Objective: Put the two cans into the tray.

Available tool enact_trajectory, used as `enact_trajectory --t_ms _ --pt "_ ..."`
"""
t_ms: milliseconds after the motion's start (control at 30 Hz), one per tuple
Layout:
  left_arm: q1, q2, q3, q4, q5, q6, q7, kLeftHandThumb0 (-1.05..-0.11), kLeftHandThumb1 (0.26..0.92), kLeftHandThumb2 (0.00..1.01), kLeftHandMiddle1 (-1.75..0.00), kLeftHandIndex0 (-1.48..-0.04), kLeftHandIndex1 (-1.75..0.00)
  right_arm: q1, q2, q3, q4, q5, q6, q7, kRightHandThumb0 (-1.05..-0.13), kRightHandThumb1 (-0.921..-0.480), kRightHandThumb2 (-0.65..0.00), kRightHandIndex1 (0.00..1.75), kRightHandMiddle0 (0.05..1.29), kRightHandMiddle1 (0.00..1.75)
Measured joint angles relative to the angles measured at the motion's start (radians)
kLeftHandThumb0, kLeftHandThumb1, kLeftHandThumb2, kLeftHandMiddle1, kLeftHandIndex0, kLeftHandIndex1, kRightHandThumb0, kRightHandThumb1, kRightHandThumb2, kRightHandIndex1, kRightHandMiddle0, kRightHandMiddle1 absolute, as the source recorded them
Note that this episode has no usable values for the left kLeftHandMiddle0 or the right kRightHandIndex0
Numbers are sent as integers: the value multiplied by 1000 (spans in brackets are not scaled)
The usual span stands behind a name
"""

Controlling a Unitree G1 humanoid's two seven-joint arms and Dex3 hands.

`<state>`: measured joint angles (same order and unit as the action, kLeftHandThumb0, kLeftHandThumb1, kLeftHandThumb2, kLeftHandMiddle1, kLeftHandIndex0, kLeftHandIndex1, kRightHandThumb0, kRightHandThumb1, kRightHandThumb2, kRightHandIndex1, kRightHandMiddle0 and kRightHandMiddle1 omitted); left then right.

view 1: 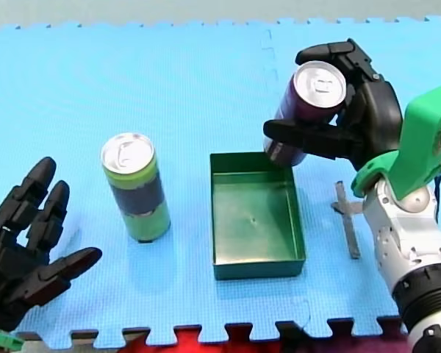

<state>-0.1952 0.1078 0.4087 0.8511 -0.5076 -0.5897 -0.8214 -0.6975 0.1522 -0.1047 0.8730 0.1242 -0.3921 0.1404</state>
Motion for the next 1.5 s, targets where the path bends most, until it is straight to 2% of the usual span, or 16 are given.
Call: enact_trajectory --t_ms 233,433,500,633,767,1033,1267,1500 --pt "0 3 -2 -2 14 -10 12 -1048 644 3 0 -226 0 -10 24 15 23 -22 -12 -22 -356 -814 -4 1746 558 1746" --pt "-3 5 -3 6 18 -13 14 -1048 645 2 0 -224 0 -36 34 27 43 -35 -13 -34 -350 -815 -3 1746 561 1746" --pt "-5 5 -3 9 18 -13 14 -1048 645 2 0 -224 0 -39 40 30 45 -35 -15 -33 -349 -815 -3 1746 562 1746" --pt "-7 5 -3 11 18 -13 14 -1048 647 2 0 -223 0 -39 54 36 46 -35 -15 -28 -345 -816 -3 1746 562 1746" --pt "-7 5 -3 11 18 -14 14 -1048 647 2 -1 -223 0 -39 66 40 64 -36 -21 -22 -341 -817 -3 1746 559 1746" --pt "-7 5 -3 10 16 -15 11 -1048 648 1 0 -223 0 -40 69 42 85 -39 -36 -22 -353 -820 -3 1746 555 1746" --pt "-6 5 -1 7 13 -15 3 -1048 648 1 0 -220 0 -38 70 46 84 -48 -33 -39 -358 -822 -3 1746 552 1746" --pt "-5 5 2 7 11 -15 -2 -1048 650 1 0 -219 0 -19 70 61 65 -61 -10 -53 -358 -824 -3 1746 547 1746"
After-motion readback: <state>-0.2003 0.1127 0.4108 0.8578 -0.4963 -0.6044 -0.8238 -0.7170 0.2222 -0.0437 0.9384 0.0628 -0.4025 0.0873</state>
